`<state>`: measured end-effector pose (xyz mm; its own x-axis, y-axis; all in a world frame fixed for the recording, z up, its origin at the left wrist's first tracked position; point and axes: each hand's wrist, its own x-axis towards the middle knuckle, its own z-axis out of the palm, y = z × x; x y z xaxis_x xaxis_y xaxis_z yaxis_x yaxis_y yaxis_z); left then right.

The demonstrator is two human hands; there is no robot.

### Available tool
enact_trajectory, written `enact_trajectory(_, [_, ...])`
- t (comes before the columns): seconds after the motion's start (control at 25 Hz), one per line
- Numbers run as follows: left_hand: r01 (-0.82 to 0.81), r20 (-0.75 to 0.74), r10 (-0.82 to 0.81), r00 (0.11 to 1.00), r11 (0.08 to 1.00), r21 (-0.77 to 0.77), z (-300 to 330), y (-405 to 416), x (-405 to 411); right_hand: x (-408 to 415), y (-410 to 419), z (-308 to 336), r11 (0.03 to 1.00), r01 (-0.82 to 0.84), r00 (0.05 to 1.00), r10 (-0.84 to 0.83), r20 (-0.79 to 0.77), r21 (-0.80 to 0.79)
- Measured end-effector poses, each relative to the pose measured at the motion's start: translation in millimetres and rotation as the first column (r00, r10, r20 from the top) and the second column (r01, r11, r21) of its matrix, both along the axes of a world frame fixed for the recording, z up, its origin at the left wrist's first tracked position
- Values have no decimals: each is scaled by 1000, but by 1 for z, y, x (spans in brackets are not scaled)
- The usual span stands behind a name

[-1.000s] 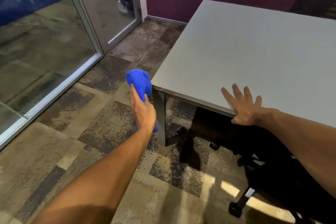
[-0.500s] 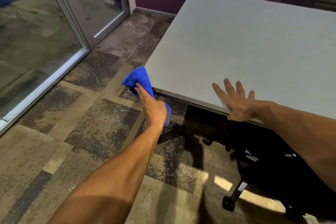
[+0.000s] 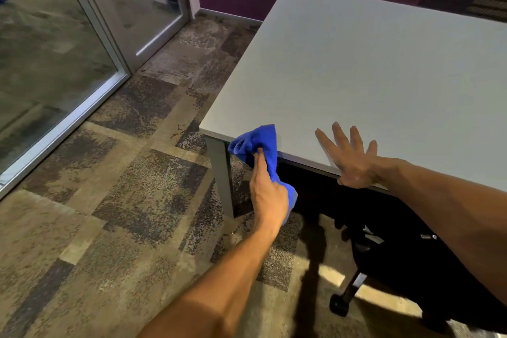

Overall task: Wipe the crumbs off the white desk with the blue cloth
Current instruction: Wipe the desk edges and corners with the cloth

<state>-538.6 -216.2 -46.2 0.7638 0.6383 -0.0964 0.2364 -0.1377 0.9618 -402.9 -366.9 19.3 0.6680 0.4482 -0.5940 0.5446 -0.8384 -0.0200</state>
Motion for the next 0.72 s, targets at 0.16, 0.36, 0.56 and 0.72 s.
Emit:
enact_trajectory(0.16, [87,-46,-87,995,996,2,3,4,-10,1,-1,1,1000,-7,1000,8,-20,10])
enact_trajectory(0.36, [406,-170,-395,903,913,32,10,10,-20,-1,1,7,1000,4,999,-4,-34,-20])
enact_trajectory(0.56, [638,-171,-637,752,768,-57,4,-8,-41,-2,1,13,999,-3,999,1,-51,-39])
enact_trajectory(0.72, [565,-327,-571,753,816,-123,0,14,-65,-2,1,15,999,-18,998,16,-58,-30])
